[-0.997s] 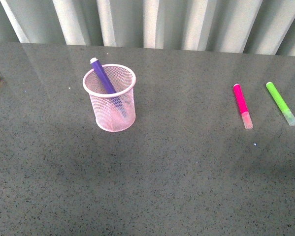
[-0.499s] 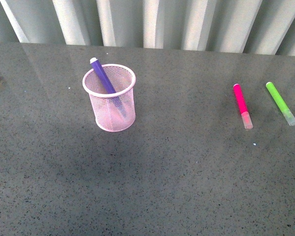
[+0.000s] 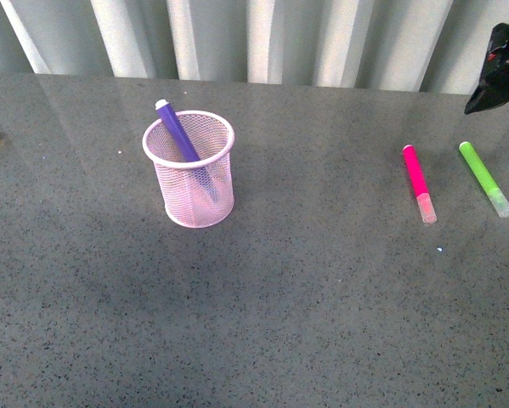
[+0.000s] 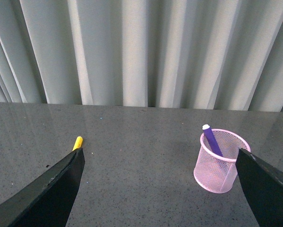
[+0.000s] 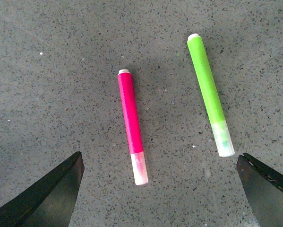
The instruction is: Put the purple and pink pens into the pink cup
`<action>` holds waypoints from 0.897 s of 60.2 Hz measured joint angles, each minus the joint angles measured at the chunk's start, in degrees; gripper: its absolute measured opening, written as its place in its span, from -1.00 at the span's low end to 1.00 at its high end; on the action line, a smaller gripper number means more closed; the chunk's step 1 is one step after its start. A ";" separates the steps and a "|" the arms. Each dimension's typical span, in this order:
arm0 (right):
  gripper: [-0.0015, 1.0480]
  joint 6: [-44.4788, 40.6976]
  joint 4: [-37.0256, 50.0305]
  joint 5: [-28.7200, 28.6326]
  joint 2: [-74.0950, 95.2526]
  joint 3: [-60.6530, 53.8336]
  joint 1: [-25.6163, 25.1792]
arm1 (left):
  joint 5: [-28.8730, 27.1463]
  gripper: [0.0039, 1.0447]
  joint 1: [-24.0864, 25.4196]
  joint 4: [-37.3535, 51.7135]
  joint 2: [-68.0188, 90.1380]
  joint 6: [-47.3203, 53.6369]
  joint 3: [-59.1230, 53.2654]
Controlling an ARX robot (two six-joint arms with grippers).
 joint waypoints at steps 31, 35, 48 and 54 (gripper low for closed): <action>0.87 -6.05 -2.56 4.57 14.97 11.76 2.67 | 0.00 0.88 0.02 0.00 0.00 0.00 0.00; 0.87 -6.19 -2.58 4.68 16.00 12.72 2.86 | 0.00 0.88 0.00 0.00 0.00 0.00 0.00; 0.87 -6.21 -3.45 4.98 19.39 16.55 4.00 | 0.00 0.88 0.00 0.00 0.00 0.00 0.00; 0.87 -6.16 -3.63 5.01 20.72 18.21 4.70 | 0.00 0.88 0.00 0.00 0.00 0.00 0.00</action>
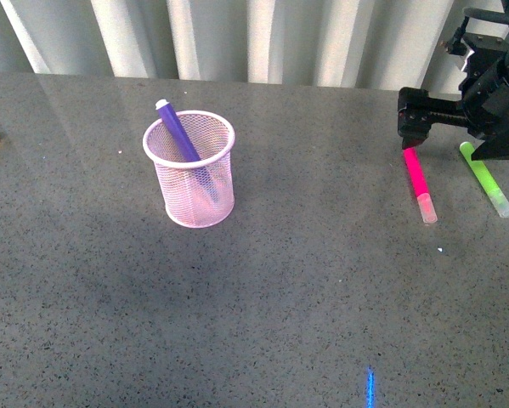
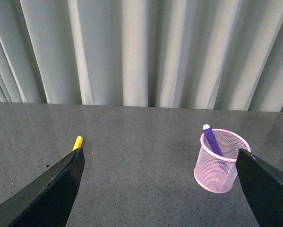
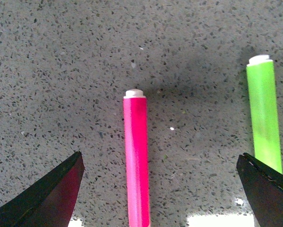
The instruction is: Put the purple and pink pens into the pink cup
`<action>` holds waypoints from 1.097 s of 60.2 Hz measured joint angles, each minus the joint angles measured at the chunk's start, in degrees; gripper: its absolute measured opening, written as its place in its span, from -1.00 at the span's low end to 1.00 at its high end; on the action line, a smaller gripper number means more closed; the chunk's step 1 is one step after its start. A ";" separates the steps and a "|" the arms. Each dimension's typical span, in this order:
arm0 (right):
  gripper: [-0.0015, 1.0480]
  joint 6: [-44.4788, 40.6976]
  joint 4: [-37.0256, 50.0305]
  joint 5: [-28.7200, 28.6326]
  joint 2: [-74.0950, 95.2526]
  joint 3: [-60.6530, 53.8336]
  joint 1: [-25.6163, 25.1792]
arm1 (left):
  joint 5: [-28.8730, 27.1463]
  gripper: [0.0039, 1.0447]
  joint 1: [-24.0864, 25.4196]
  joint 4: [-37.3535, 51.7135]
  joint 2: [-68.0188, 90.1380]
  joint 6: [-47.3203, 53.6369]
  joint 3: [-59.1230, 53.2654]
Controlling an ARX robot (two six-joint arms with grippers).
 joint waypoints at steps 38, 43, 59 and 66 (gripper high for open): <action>0.87 1.73 0.74 1.46 4.42 2.40 2.14 | 0.00 0.88 0.00 0.00 0.00 0.00 0.00; 0.87 1.73 1.11 1.44 4.79 2.12 1.90 | 0.00 0.88 0.00 0.00 0.00 0.00 0.00; 0.87 1.55 1.18 1.68 5.99 2.69 1.53 | 0.00 0.88 0.00 0.00 0.00 0.00 0.00; 0.87 1.60 1.16 1.68 6.29 3.28 1.53 | 0.00 0.88 0.00 0.00 0.00 0.00 0.00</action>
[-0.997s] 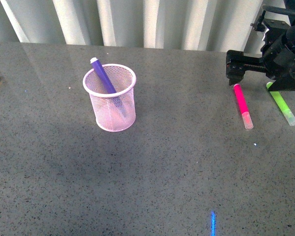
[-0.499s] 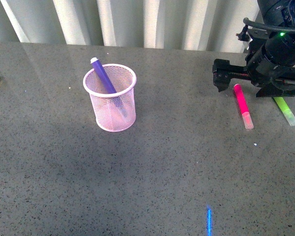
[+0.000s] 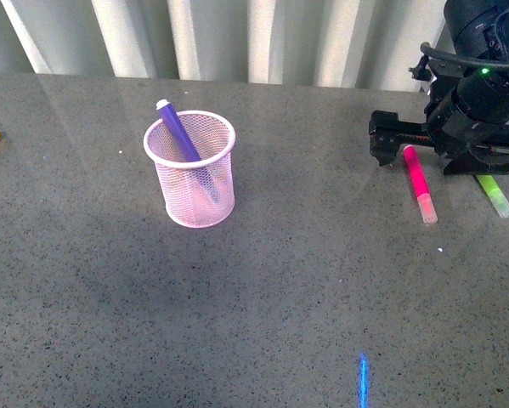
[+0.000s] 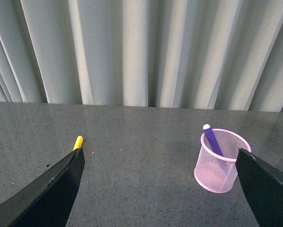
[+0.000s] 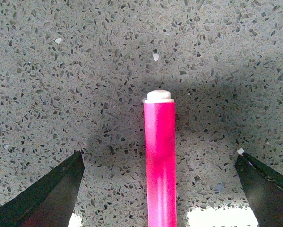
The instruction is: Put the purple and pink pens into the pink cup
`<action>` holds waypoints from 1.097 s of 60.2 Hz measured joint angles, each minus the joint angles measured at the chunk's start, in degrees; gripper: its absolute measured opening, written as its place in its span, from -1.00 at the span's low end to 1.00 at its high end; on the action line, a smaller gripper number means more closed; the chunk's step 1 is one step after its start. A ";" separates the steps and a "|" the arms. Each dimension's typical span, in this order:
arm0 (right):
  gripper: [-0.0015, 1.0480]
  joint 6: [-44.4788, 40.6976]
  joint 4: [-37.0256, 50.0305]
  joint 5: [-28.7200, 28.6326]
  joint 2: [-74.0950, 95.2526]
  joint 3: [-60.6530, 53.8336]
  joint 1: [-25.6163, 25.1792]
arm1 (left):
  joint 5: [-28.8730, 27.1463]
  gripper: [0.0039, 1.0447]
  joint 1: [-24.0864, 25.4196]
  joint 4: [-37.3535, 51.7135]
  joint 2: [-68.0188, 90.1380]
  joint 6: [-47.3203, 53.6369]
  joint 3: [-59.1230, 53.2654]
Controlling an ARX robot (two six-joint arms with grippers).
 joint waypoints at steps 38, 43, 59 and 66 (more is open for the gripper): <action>-0.70 -0.90 3.10 -2.34 0.77 -0.20 -0.96 | 0.00 0.88 0.02 0.00 0.00 0.00 0.00; -0.78 -0.87 4.20 -3.02 0.11 -1.46 -0.87 | 0.00 0.88 0.00 0.00 0.00 0.00 0.00; -0.78 -0.87 6.91 -4.57 -2.01 -5.22 -0.28 | 0.00 0.88 0.00 0.00 0.00 0.00 0.00; -0.78 -2.14 13.27 -2.12 -4.28 -9.70 -0.13 | 0.00 0.88 0.00 0.00 0.00 0.00 0.00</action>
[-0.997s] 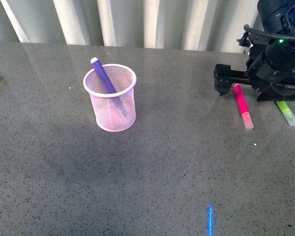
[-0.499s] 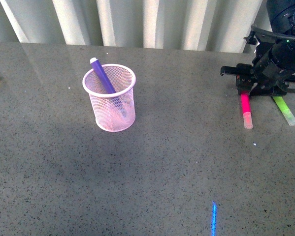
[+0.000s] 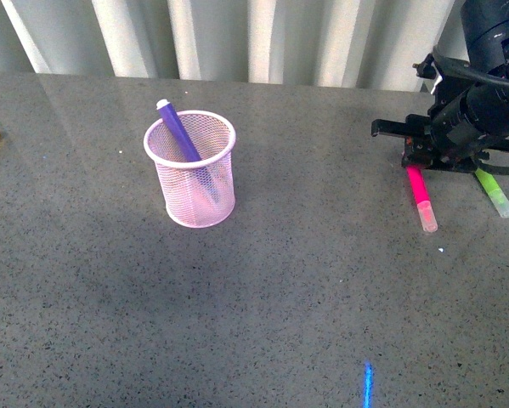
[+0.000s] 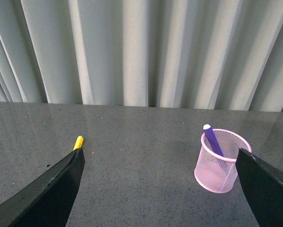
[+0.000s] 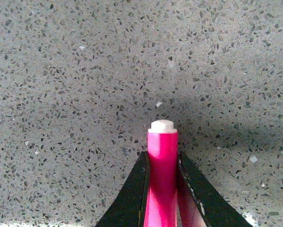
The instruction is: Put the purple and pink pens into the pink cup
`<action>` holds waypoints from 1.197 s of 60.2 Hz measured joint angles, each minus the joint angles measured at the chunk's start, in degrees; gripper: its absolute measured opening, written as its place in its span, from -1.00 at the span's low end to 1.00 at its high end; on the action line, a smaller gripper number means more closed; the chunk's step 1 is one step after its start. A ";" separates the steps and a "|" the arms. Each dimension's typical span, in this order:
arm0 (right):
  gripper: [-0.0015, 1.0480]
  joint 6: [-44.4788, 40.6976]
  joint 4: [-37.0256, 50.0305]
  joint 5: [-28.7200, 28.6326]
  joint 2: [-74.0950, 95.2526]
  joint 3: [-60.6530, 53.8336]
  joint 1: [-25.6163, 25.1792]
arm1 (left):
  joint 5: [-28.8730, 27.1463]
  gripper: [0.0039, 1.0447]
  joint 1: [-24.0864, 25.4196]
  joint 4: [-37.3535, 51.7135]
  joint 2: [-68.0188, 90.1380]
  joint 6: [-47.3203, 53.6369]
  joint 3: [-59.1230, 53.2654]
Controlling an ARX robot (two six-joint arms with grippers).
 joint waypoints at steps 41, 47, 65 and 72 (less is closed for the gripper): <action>-0.79 -10.38 51.01 -12.81 -14.27 -13.42 16.13 | 0.00 0.88 0.00 0.00 0.00 0.00 0.00; -0.79 -10.78 52.22 -12.70 -12.00 -11.54 19.85 | 0.00 0.88 0.00 0.00 0.00 0.00 0.00; -0.79 -11.47 52.89 -12.70 -6.97 -6.82 24.52 | 0.00 0.88 0.00 0.00 0.00 0.00 0.00; -0.79 -11.52 52.68 -12.83 -4.98 -4.79 25.35 | 0.00 0.88 0.00 0.00 0.00 0.00 0.00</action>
